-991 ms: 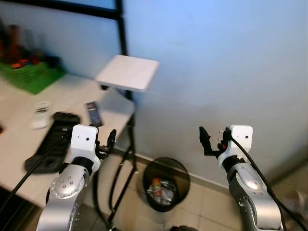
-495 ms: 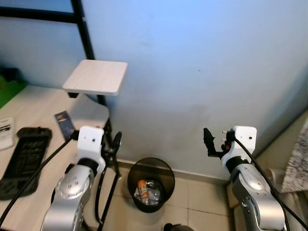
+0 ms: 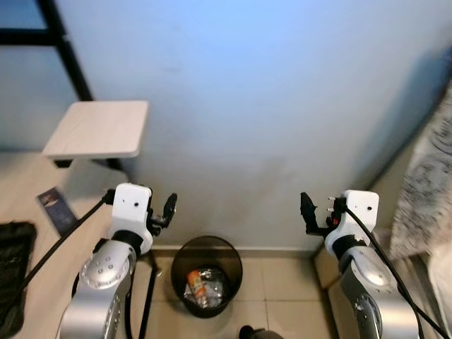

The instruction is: Clean up the room

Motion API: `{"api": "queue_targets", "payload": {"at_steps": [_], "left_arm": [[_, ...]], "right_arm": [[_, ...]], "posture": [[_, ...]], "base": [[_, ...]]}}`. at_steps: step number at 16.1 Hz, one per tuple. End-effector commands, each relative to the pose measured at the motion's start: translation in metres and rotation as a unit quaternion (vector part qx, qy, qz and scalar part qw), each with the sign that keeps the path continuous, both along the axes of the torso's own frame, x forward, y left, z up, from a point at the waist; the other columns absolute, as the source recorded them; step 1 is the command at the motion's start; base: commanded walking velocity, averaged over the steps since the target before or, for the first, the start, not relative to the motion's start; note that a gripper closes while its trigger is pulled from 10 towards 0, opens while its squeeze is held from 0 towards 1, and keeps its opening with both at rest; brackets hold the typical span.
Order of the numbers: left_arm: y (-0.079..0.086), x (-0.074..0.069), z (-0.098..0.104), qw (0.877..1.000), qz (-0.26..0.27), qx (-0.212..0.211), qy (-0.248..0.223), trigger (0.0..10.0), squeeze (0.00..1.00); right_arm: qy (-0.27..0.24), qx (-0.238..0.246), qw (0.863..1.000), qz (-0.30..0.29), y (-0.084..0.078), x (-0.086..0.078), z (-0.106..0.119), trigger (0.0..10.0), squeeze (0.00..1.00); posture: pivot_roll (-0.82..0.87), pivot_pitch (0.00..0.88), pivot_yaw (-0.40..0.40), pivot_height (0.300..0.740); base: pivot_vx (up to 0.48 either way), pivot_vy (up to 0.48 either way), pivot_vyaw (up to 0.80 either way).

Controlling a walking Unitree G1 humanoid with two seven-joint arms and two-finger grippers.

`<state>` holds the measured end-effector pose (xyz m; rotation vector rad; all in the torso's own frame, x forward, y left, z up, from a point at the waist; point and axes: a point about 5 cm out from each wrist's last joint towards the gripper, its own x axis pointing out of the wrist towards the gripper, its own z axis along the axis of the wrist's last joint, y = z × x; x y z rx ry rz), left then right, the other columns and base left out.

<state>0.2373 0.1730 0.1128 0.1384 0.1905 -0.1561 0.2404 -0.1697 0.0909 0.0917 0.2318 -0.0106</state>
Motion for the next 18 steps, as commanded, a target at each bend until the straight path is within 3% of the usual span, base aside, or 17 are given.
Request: {"api": "queue_targets", "payload": {"at_steps": [1, 3, 7, 12, 18], "left_arm": [[0.0019, 0.0011, 0.0008, 1.0, 0.0, -0.003, 0.002, 10.0, 0.0], [0.0023, 0.0003, 0.0002, 1.0, 0.003, -0.014, 0.01, 10.0, 0.0], [0.0042, 0.0022, 0.0001, 1.0, 0.016, -0.014, 0.01, 10.0, 0.0], [0.0033, 0.0043, -0.0008, 1.0, 0.0, 0.017, 0.003, 10.0, 0.0], [-0.0006, 0.0056, -0.0064, 1.0, 0.001, -0.007, 0.023, 10.0, 0.0]], "right_arm": [[-0.003, -0.001, 1.0, -0.008, -0.0021, 0.0006, 0.002, 10.0, 0.0], [-0.007, -0.017, 1.0, -0.013, -0.0025, 0.002, 0.0027, 10.0, 0.0], [0.0, -0.003, 1.0, -0.007, -0.0026, 0.0026, 0.0017, 10.0, 0.0], [-0.001, -0.01, 1.0, -0.005, -0.0046, 0.004, 0.003, 10.0, 0.0], [0.003, -0.002, 1.0, -0.018, -0.0082, 0.0008, 0.0032, 10.0, 0.0]], "posture": [[0.01, 0.0, 0.023, 0.74], [0.01, 0.0, 0.021, 0.74], [0.02, 0.0, 0.0, 0.74], [0.01, 0.0, -0.002, 0.74], [-0.01, 0.0, 0.004, 0.74]], "base": [[0.0, 0.0, -0.8], [0.0, 0.0, -0.8], [0.0, 0.0, -0.8], [0.0, 0.0, -0.8], [0.0, 0.0, -0.8]]}}
